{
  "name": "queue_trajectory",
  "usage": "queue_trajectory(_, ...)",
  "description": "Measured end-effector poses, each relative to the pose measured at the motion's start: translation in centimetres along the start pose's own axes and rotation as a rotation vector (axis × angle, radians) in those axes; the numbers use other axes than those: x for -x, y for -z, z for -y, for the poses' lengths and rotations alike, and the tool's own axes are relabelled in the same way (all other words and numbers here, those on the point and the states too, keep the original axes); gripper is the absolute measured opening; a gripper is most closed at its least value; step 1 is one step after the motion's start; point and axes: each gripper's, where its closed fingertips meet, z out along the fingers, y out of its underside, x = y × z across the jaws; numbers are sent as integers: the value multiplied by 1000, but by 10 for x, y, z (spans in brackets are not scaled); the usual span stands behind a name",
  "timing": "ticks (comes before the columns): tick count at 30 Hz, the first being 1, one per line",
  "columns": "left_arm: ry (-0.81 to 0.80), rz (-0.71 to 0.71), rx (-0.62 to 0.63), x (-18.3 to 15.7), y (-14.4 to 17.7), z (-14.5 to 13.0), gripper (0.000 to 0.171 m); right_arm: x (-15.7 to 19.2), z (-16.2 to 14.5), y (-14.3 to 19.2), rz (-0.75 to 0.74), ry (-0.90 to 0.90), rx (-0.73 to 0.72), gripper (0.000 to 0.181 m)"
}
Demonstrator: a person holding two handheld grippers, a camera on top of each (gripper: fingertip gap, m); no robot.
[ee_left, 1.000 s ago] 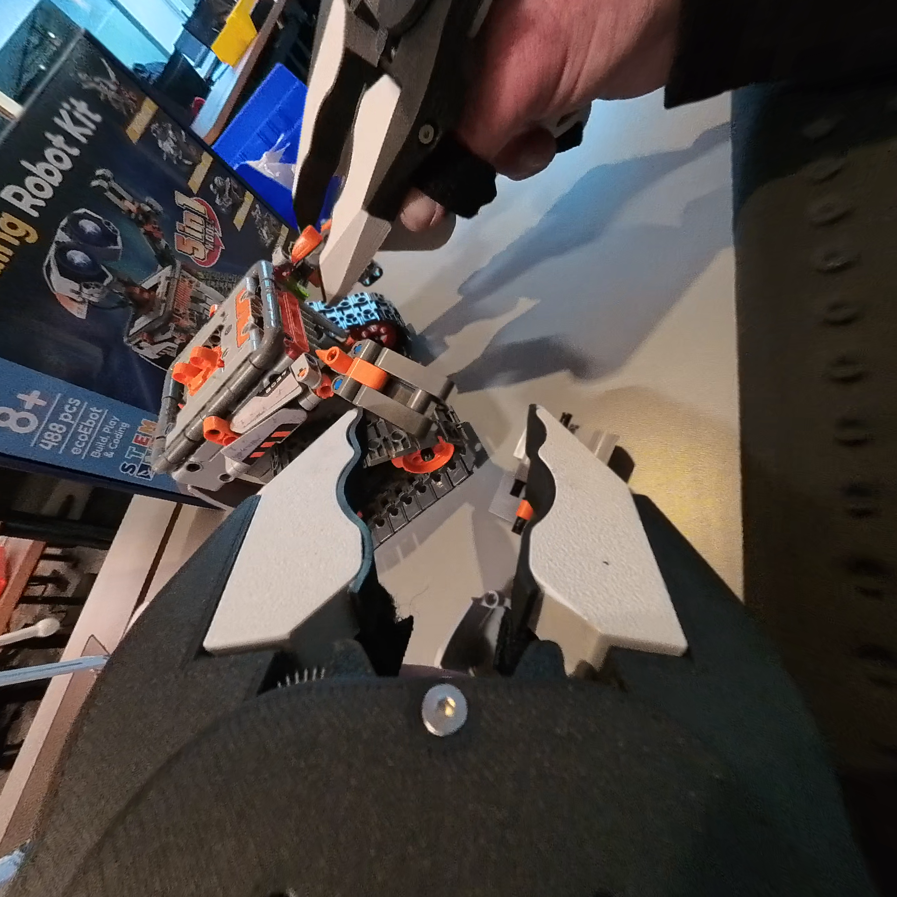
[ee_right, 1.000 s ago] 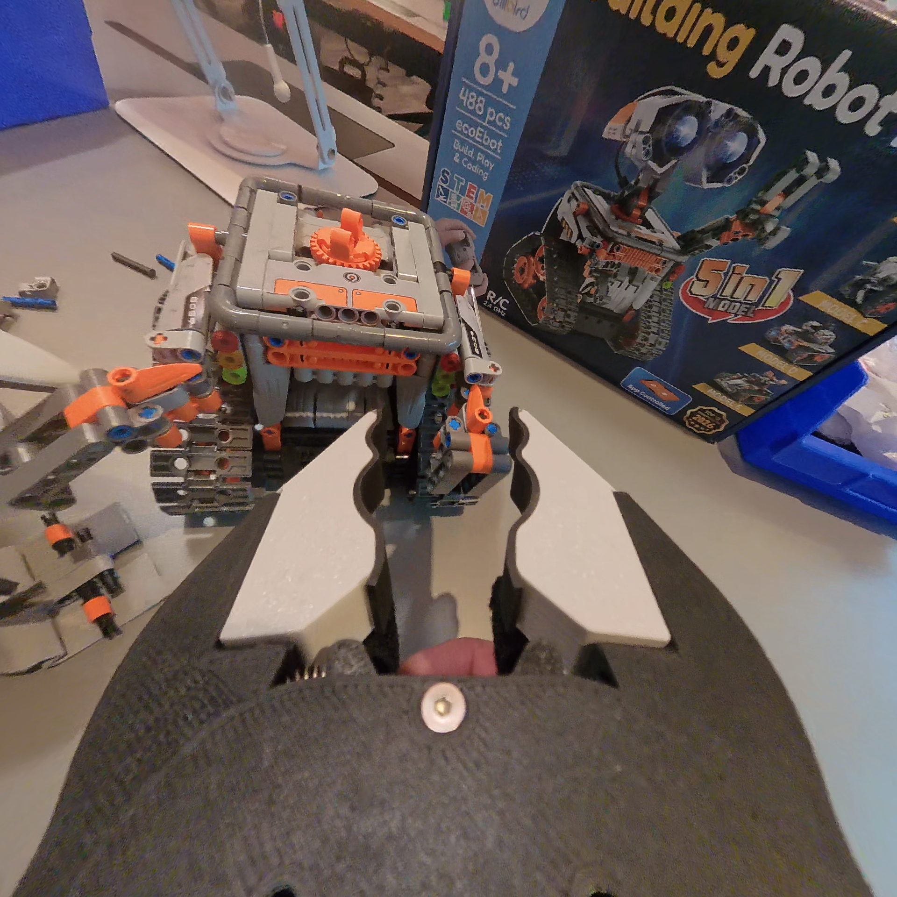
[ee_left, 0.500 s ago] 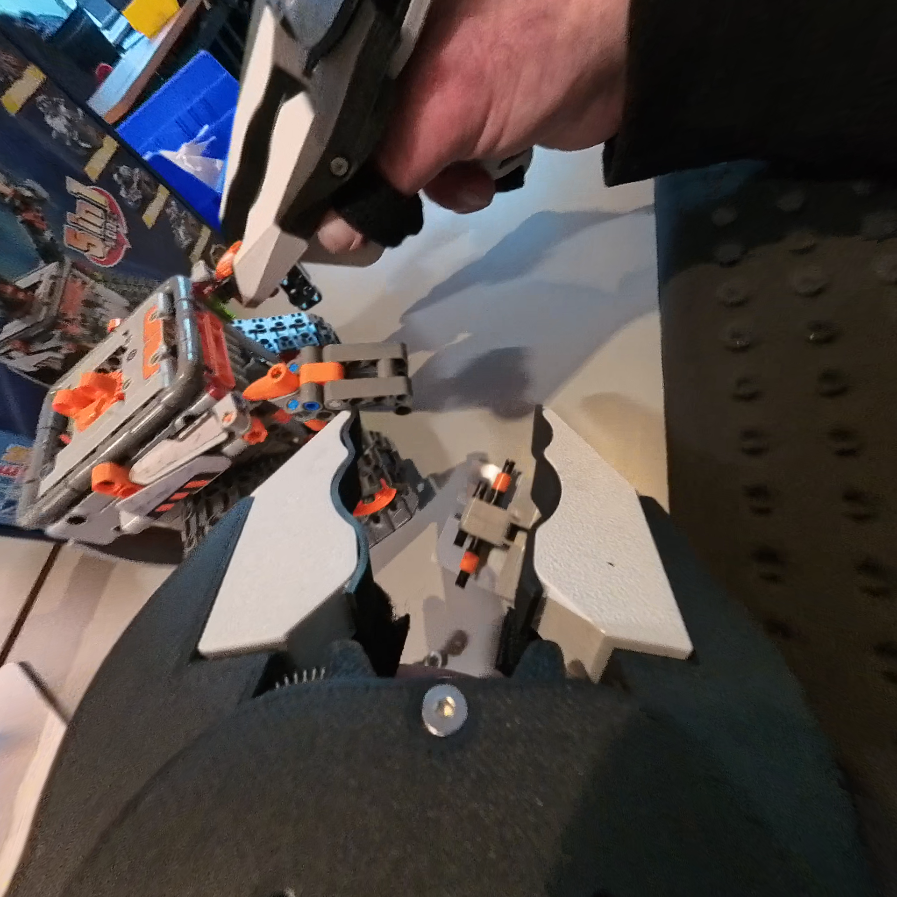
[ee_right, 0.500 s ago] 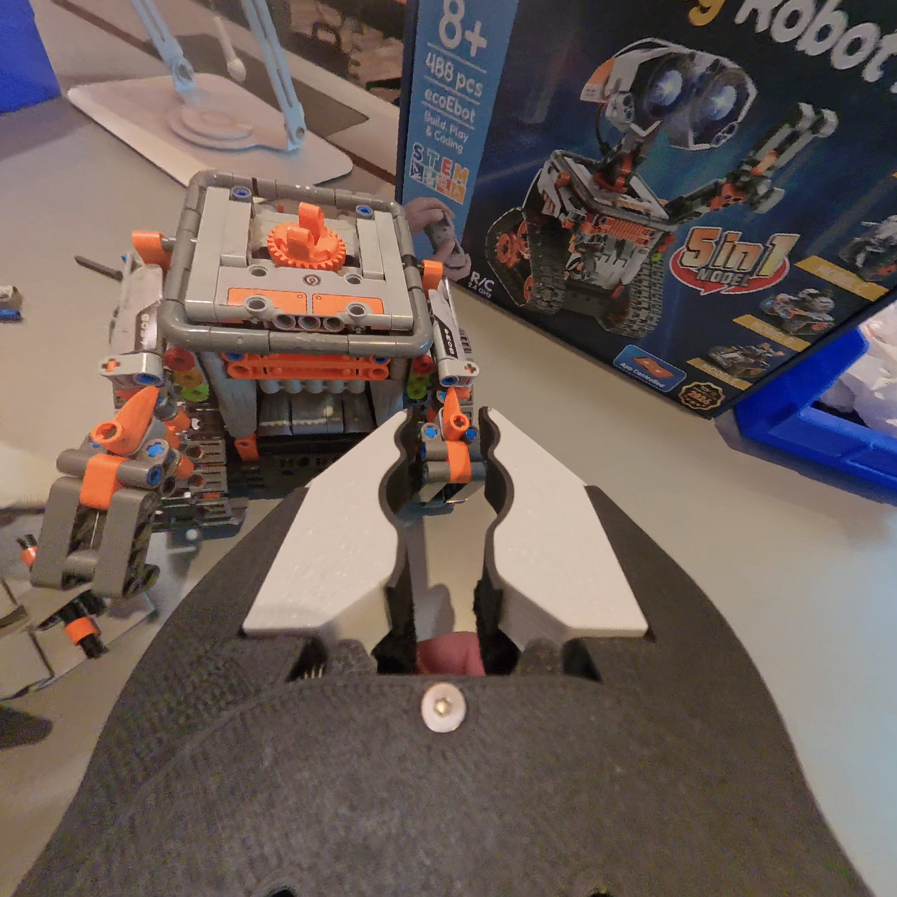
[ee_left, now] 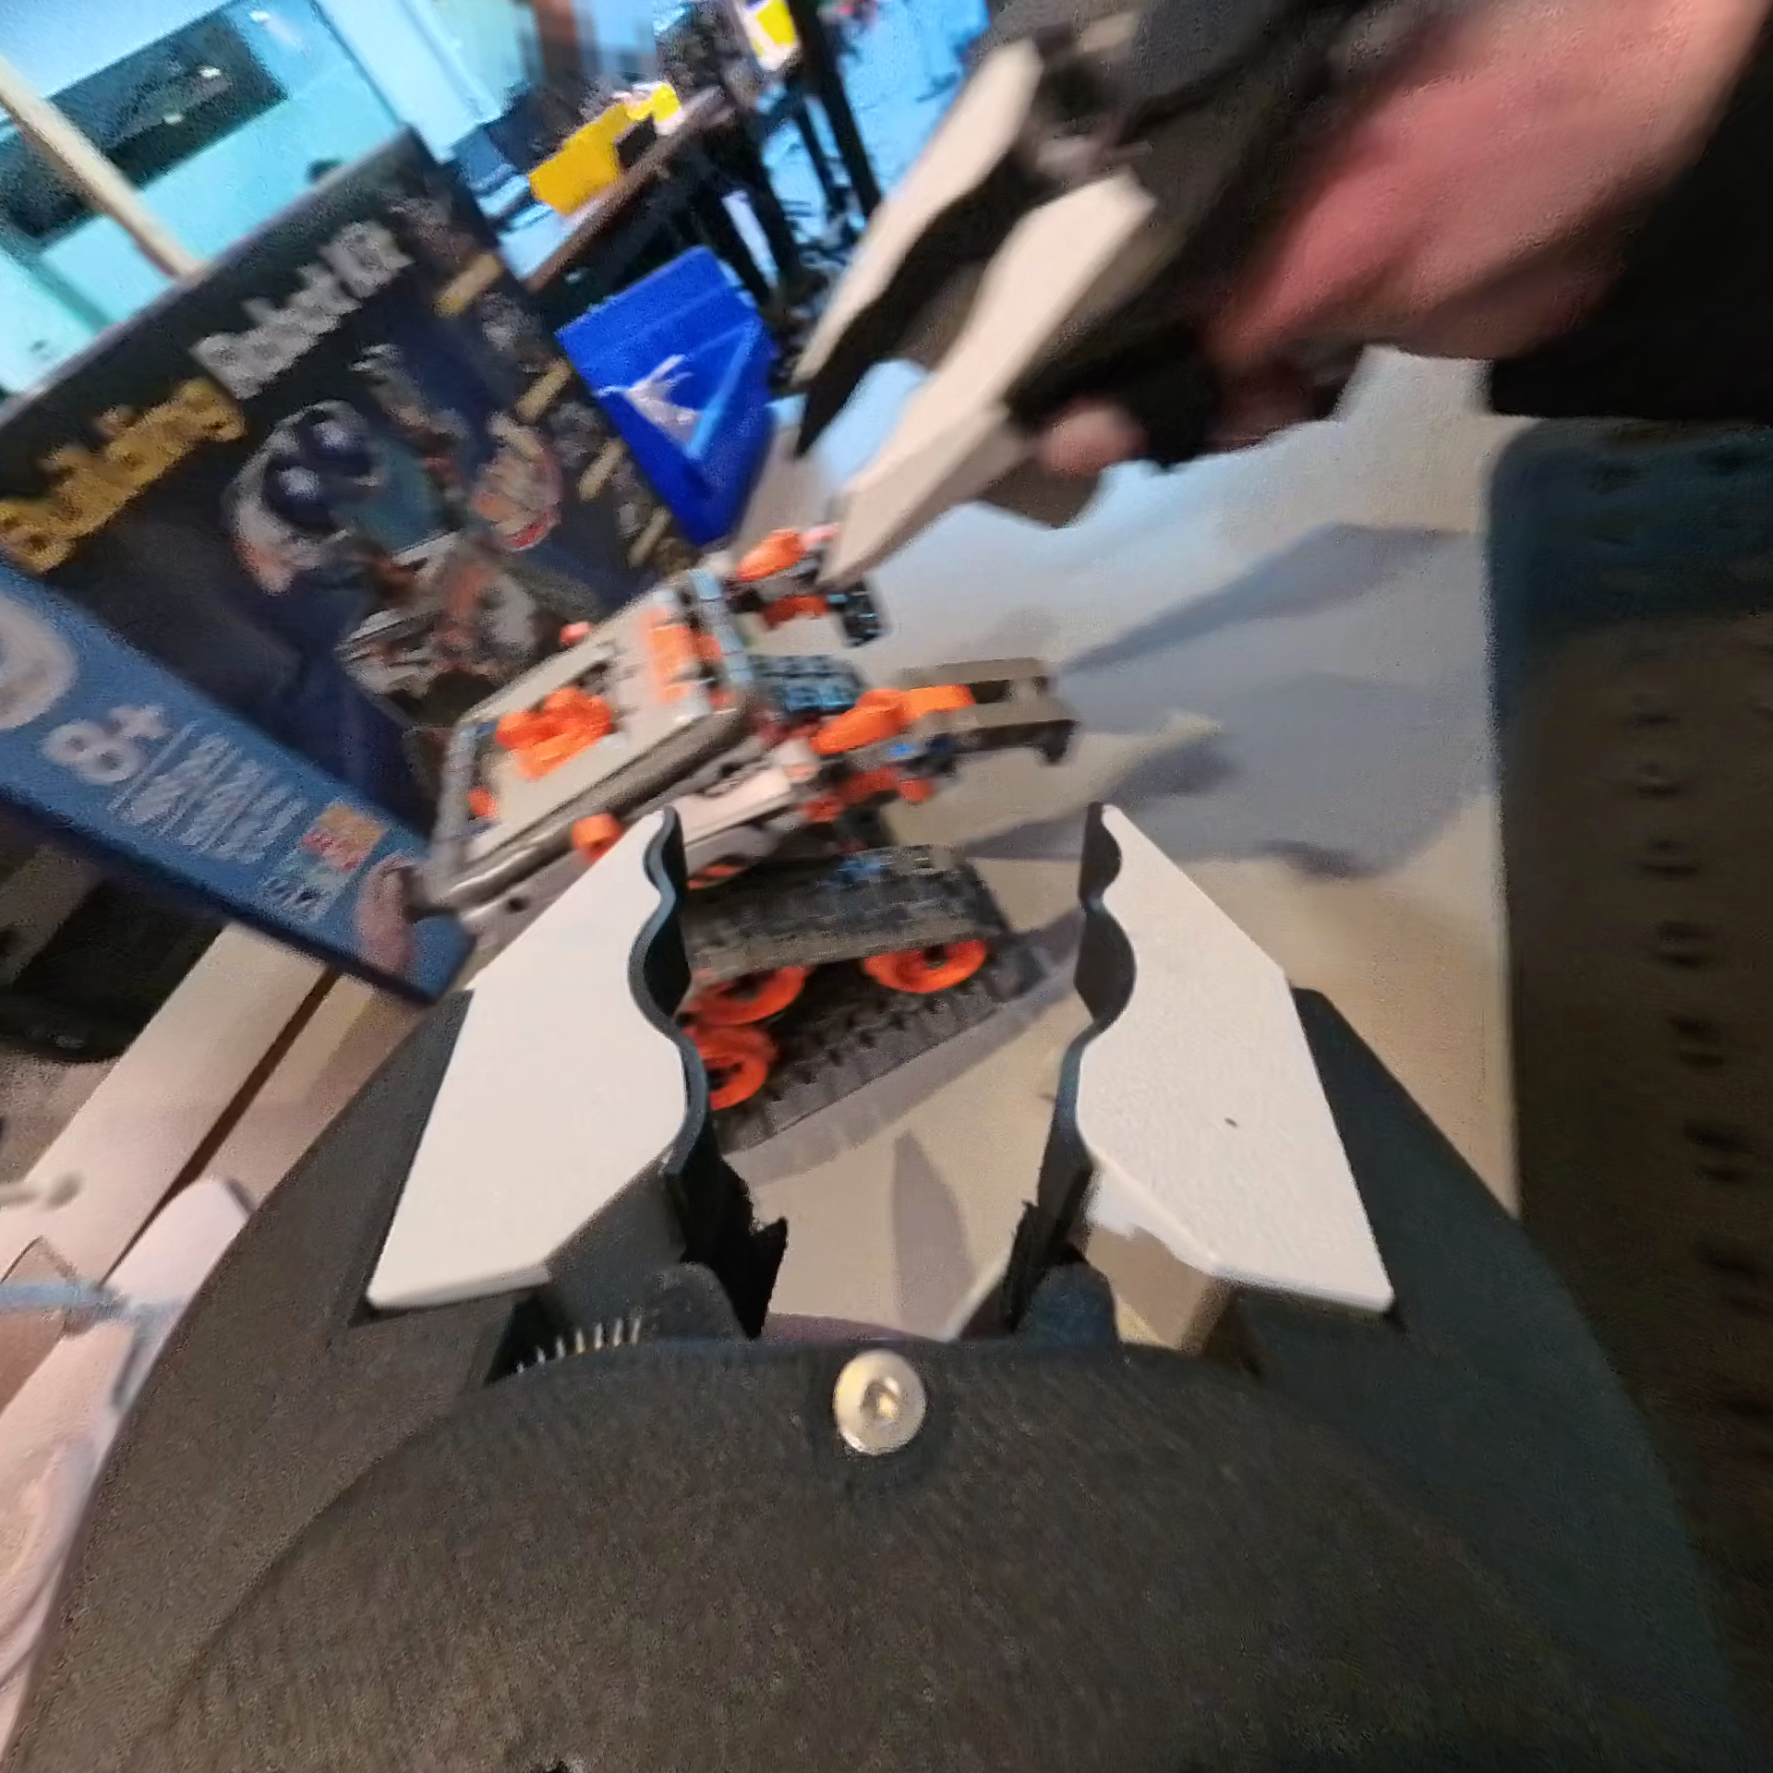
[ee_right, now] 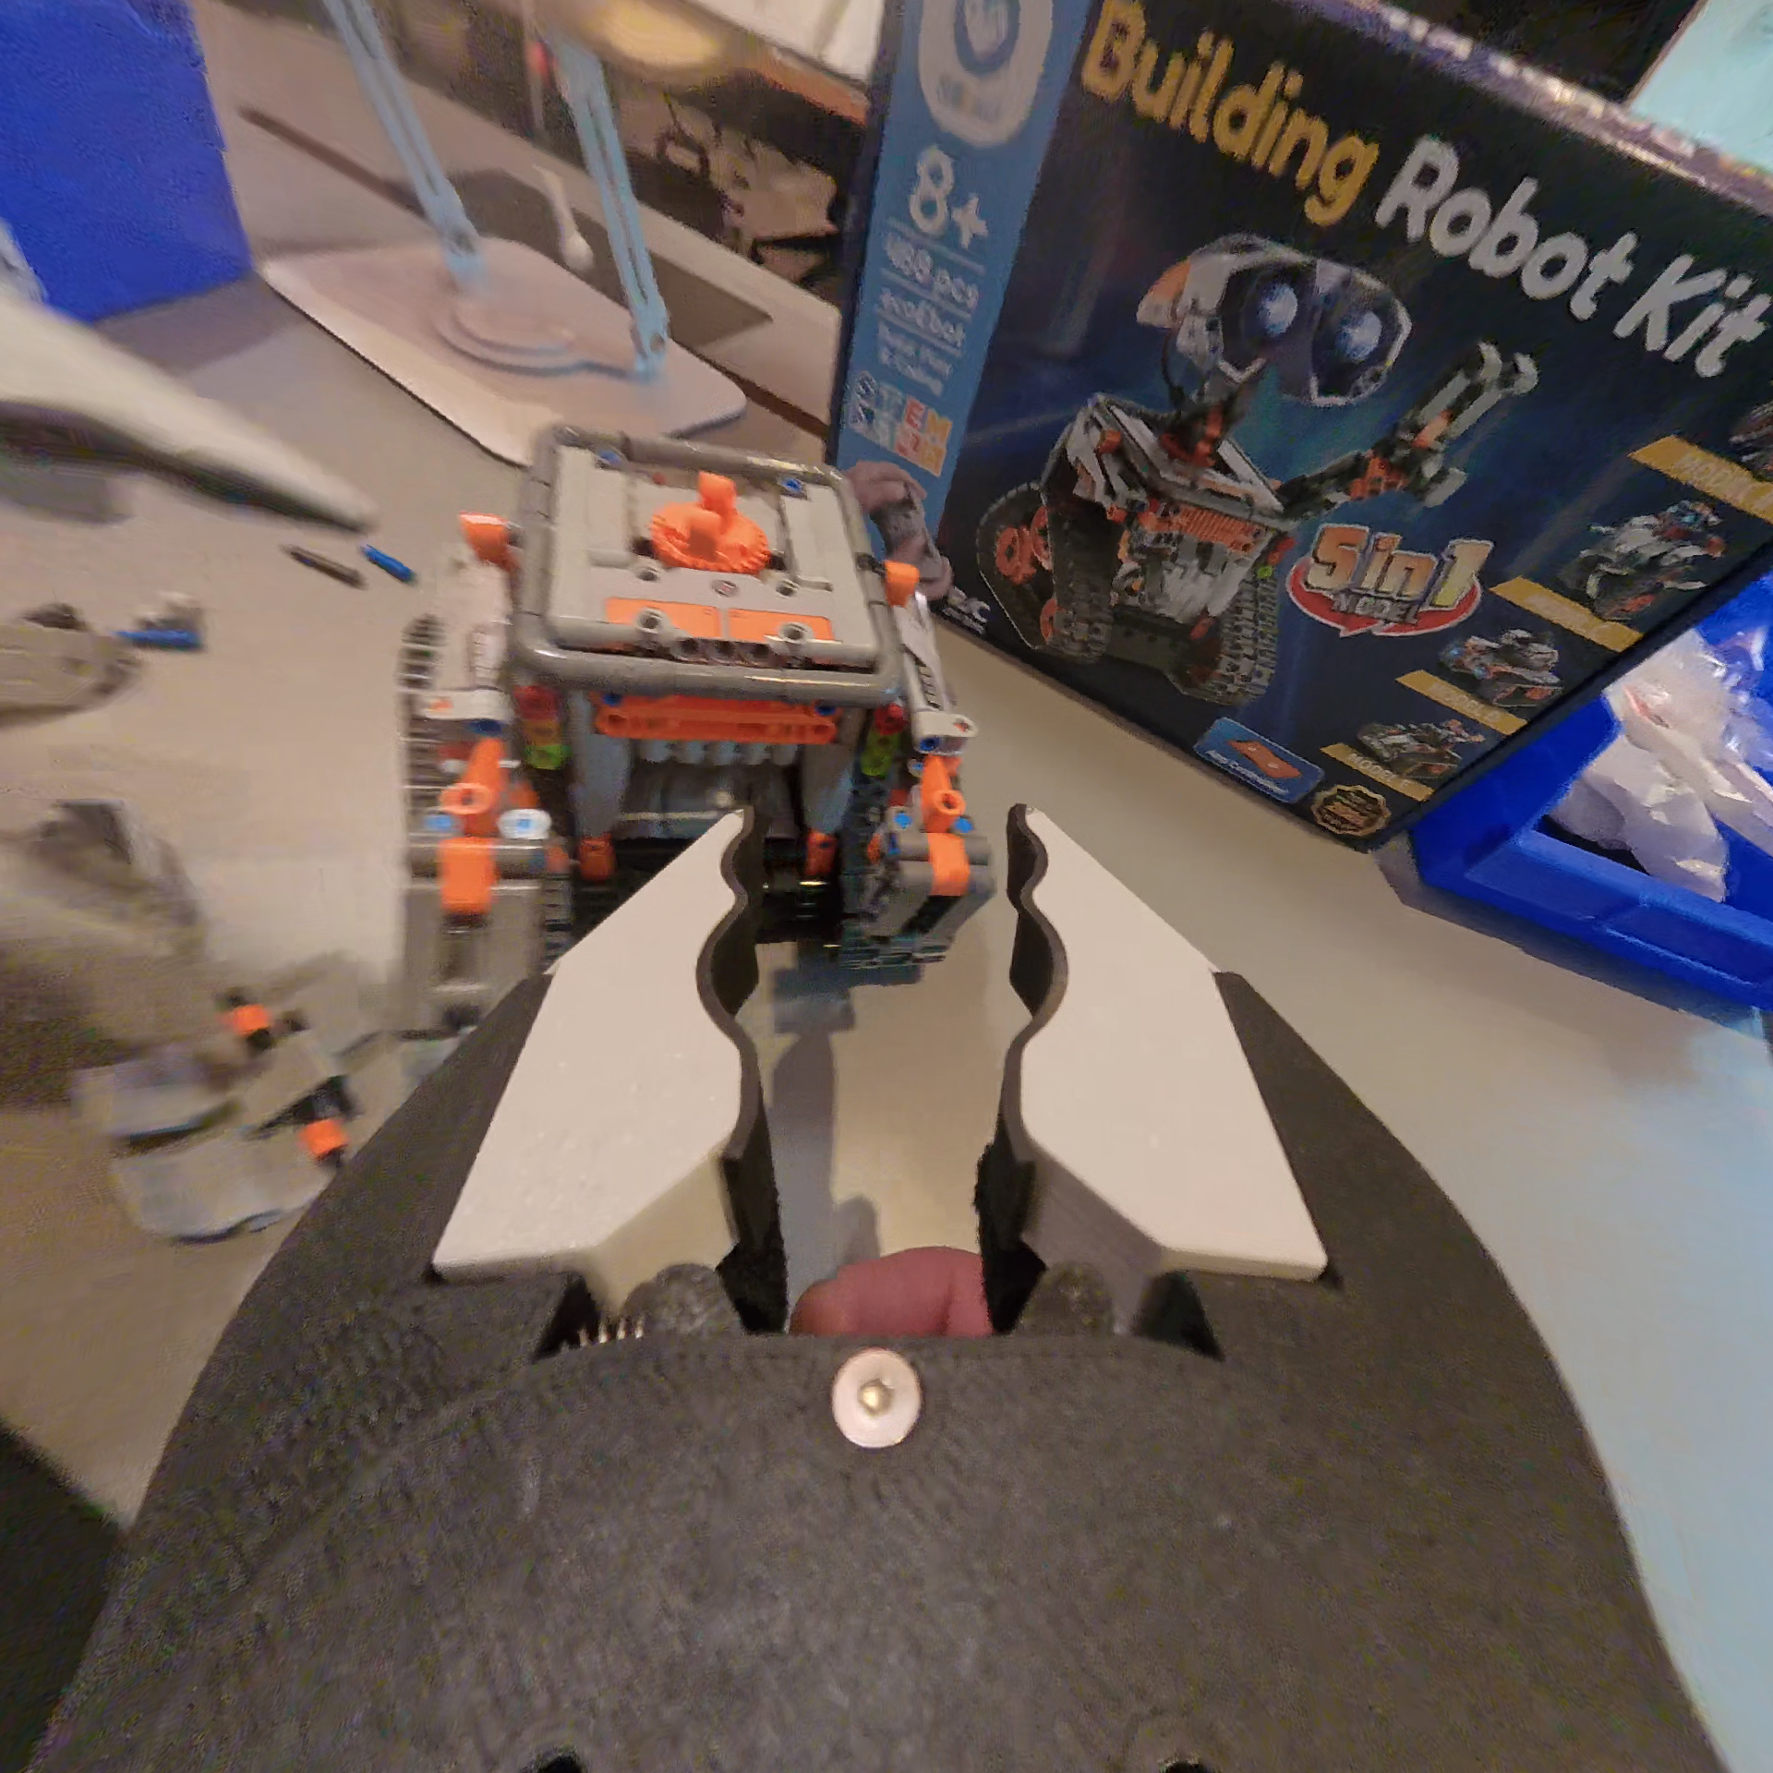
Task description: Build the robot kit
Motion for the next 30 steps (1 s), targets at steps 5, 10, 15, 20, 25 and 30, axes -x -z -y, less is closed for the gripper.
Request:
queue_trajectory(5,156,67,91,66,-6,-39,96,52,14,23,184,-136,-62,69)
queue_trajectory(10,397,-162,147,54,-31,-64,92,87,3,-4,194,-115,41,97)
queue_trajectory(15,385,-169,125,51,-35,-63,95,92,5,-32,179,-109,48,91)
queue_trajectory(20,400,-136,139,52,-34,-65,95,71,4,-42,177,-114,38,76)
queue_trajectory(25,376,-91,180,42,-30,-65,89,49,4,-48,246,-133,34,71)
queue_trajectory(30,344,-58,215,25,-32,-63,106,44,2,-55,390,-113,39,76)
